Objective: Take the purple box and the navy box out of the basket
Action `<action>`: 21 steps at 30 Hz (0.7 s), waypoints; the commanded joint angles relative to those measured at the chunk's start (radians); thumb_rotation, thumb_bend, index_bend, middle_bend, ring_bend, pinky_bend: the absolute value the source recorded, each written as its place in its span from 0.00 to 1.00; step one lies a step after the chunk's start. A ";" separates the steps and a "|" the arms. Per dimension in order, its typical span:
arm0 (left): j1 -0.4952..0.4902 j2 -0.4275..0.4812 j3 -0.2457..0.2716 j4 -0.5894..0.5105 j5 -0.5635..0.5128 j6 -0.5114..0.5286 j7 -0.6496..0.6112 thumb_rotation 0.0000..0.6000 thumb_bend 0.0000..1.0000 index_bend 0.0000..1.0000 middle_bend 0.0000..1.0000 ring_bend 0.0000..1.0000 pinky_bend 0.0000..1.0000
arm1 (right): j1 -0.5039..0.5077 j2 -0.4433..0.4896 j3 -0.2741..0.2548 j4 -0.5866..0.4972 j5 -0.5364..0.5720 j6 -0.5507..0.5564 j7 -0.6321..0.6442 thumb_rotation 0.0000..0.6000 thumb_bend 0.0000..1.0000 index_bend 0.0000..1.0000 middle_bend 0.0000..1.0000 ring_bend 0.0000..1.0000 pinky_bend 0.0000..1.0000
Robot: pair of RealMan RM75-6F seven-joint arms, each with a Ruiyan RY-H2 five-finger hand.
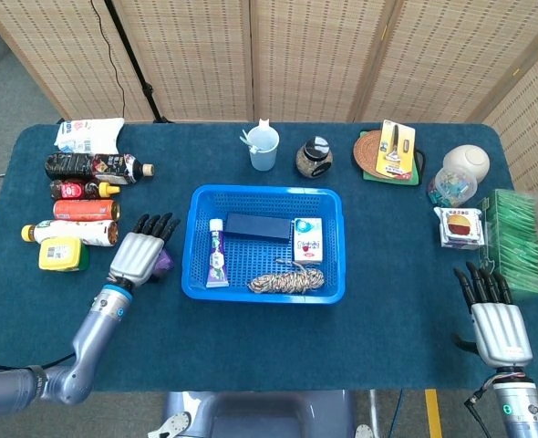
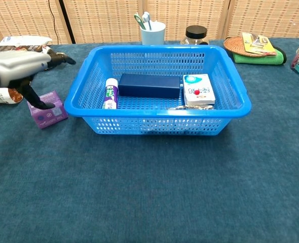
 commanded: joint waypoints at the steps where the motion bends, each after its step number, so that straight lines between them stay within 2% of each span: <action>1: 0.037 0.072 0.002 -0.067 0.077 0.024 -0.061 1.00 0.24 0.00 0.00 0.00 0.01 | 0.000 0.000 0.000 -0.001 -0.001 0.000 -0.001 1.00 0.00 0.00 0.00 0.00 0.00; 5: 0.062 0.151 -0.013 -0.153 0.146 0.054 -0.111 1.00 0.24 0.00 0.00 0.00 0.01 | 0.000 -0.001 -0.001 -0.002 -0.003 0.001 -0.001 1.00 0.00 0.00 0.00 0.00 0.00; 11: 0.043 0.197 -0.065 -0.234 0.189 0.051 -0.122 1.00 0.23 0.00 0.00 0.00 0.01 | 0.001 -0.001 0.001 -0.002 0.002 -0.003 -0.001 1.00 0.00 0.00 0.00 0.00 0.00; 15: -0.019 0.174 -0.117 -0.260 0.143 -0.002 -0.071 1.00 0.21 0.00 0.00 0.00 0.01 | 0.002 0.001 0.006 0.000 0.010 -0.005 0.004 1.00 0.00 0.00 0.00 0.00 0.00; 21: -0.124 0.072 -0.169 -0.196 0.053 -0.065 0.025 1.00 0.19 0.00 0.00 0.00 0.01 | 0.005 0.005 0.013 0.004 0.026 -0.012 0.013 1.00 0.00 0.00 0.00 0.00 0.00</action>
